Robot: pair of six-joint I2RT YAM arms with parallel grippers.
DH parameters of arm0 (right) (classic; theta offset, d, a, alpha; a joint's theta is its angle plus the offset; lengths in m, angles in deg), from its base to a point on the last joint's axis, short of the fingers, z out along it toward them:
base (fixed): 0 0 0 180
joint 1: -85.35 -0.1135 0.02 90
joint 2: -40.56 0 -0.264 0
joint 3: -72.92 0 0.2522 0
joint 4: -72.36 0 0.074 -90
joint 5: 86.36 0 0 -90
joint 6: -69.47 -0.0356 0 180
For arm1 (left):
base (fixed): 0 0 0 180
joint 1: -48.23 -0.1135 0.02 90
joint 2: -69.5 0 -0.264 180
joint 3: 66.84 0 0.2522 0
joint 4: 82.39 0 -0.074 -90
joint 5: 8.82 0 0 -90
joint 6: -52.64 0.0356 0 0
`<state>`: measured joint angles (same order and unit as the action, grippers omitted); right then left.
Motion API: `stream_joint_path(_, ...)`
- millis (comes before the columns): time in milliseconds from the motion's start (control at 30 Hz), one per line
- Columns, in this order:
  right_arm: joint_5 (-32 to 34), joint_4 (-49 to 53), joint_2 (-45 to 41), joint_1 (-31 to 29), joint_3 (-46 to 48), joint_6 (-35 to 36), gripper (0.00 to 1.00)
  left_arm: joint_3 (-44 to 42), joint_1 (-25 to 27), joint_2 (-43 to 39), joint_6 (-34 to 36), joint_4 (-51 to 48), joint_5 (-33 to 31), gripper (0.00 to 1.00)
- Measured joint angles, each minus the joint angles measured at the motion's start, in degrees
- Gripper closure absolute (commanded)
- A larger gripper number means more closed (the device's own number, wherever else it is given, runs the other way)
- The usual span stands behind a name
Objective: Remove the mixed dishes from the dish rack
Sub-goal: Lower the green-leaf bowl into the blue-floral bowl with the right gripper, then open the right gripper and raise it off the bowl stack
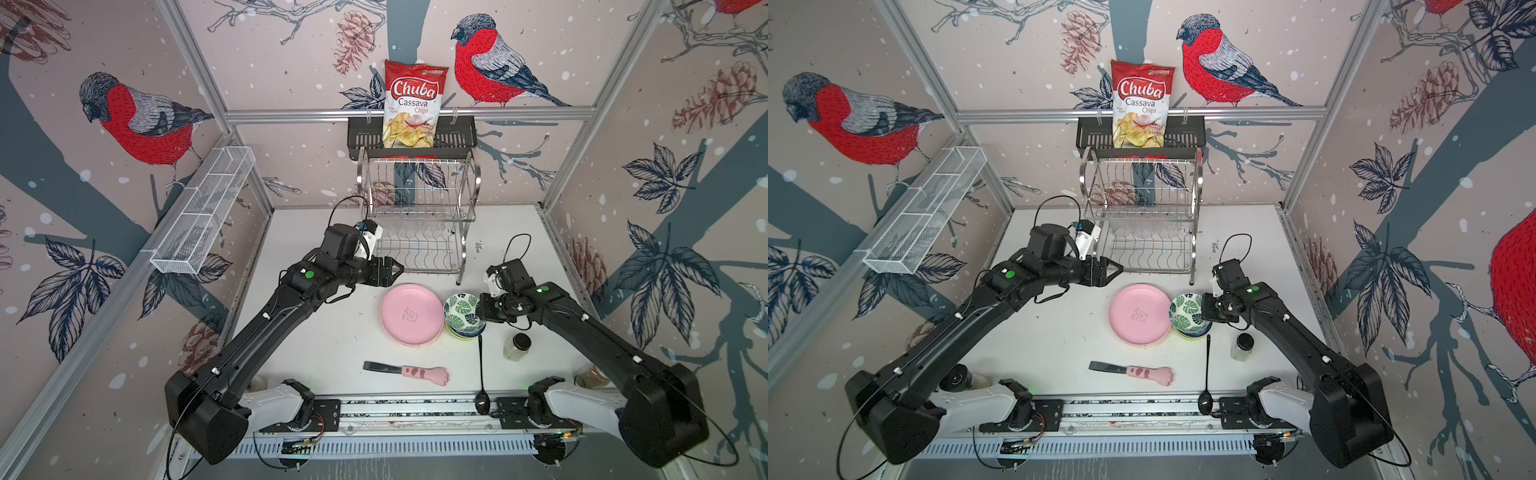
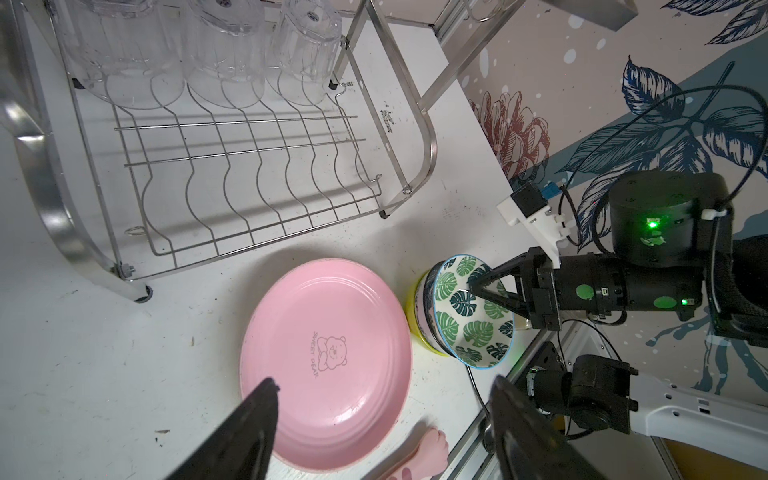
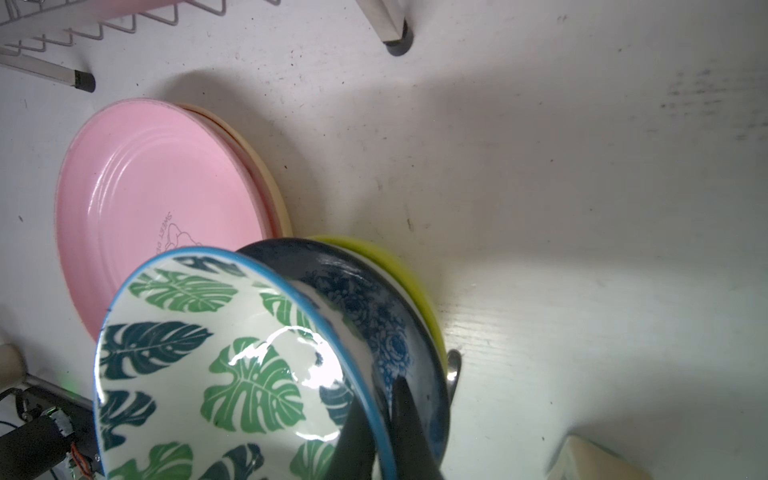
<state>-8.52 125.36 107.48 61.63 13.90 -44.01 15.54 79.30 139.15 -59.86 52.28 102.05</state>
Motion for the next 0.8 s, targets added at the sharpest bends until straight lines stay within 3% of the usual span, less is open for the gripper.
stream_joint_path(67, 1.2, -0.1, -0.6, 0.0, 0.0, 0.0, 0.98, 0.0, -0.1, 0.2, 0.0, 0.0, 0.0, 0.21)
stream_joint_path(233, 2.6, -0.9, -1.1, 0.0, -0.3, -0.1, 0.83, 0.0, -0.2, 1.0, 0.0, 0.0, 0.0, 0.21)
stream_joint_path(600, 3.3, -2.4, -0.5, -0.6, 0.5, -0.2, 0.81, 0.0, -0.2, 1.4, -0.1, 0.5, 0.0, 0.2)
stream_joint_path(800, 3.8, -2.1, -0.9, -0.6, 0.2, 0.3, 0.7, 0.0, -0.2, 1.4, -0.1, 0.5, 0.0, 0.2)
